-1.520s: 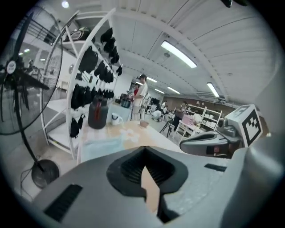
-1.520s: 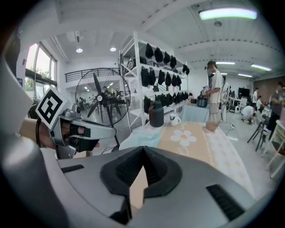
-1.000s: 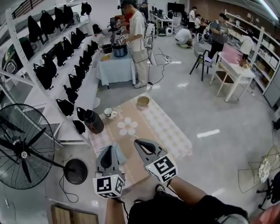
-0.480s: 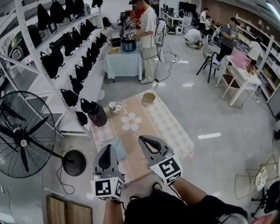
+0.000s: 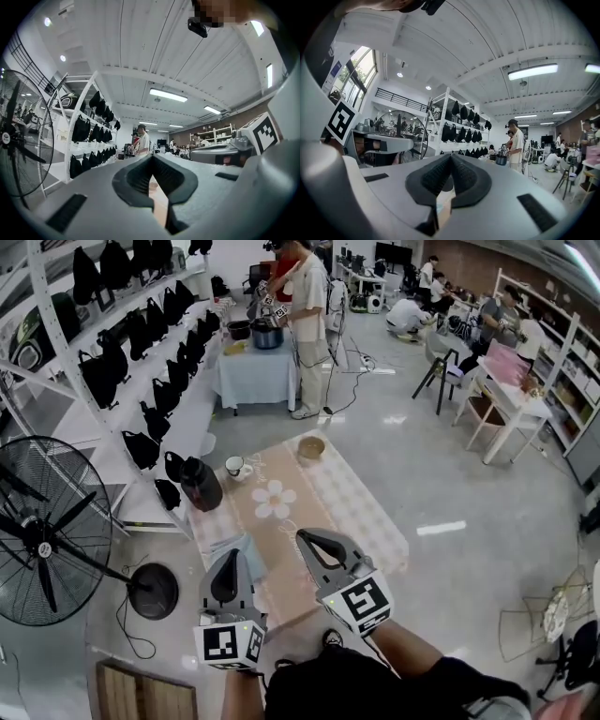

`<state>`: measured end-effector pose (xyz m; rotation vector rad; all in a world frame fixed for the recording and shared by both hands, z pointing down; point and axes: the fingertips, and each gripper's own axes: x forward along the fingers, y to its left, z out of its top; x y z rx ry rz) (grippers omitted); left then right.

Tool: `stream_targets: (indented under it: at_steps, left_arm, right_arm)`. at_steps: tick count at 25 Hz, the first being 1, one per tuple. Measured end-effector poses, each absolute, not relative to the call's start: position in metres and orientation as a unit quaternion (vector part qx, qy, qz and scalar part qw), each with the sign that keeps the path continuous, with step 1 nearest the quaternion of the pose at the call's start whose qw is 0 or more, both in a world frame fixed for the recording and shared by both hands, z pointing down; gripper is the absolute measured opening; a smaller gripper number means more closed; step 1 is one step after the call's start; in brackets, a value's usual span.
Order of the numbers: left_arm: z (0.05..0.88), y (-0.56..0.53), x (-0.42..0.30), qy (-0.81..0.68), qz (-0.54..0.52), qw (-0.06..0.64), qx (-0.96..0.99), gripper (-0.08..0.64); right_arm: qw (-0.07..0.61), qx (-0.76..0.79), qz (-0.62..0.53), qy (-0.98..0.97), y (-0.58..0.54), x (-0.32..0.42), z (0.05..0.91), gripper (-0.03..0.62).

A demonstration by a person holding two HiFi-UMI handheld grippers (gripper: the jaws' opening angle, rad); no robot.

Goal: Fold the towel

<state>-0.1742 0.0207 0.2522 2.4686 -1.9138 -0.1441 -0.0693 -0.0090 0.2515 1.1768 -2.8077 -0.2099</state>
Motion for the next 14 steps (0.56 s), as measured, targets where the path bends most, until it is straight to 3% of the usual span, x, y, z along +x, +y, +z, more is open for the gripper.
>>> stream_targets:
  at_steps: [14]
  left_arm:
    - [0.262, 0.023, -0.194, -0.612, -0.048, 0.016, 0.789, 0.005]
  right_arm:
    - [0.059, 0.395, -0.072, -0.914, -0.005, -0.081, 0.258, 0.000]
